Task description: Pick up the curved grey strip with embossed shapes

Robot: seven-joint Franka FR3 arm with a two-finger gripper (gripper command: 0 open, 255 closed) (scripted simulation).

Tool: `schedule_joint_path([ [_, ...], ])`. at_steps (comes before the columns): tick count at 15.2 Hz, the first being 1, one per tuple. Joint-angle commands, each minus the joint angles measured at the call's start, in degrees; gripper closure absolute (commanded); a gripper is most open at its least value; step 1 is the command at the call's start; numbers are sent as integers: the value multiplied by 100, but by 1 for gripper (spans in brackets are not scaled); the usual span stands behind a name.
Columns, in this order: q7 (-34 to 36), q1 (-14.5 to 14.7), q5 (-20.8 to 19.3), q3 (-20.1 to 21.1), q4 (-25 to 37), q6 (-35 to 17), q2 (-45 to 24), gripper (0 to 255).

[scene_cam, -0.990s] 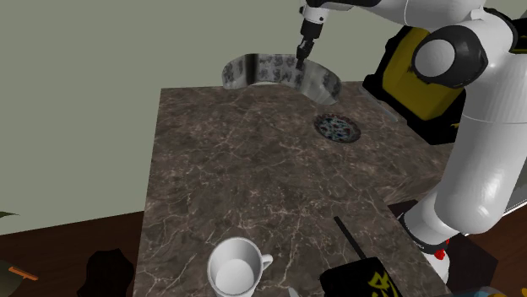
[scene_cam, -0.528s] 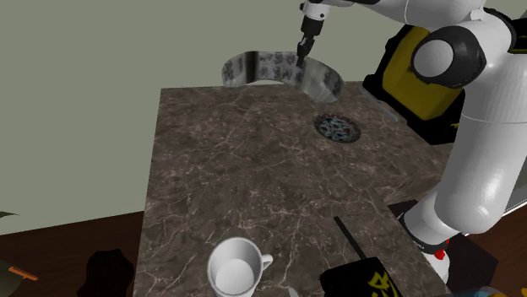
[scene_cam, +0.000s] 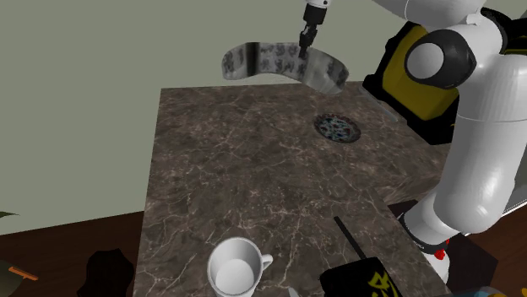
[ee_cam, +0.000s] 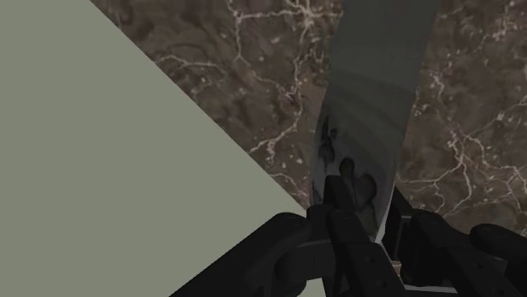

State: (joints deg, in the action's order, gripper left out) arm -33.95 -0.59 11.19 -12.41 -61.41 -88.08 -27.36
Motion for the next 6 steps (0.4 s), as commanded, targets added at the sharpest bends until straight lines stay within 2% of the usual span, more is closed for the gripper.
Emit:
schedule_joint_path([
  [1, 19, -31, 16, 1, 308, 156, -58, 255],
  [4, 54, -96, 52, 11, 831, 502, -233, 255],
  [6, 54, -93, 59, 1, 861, 521, -244, 255],
])
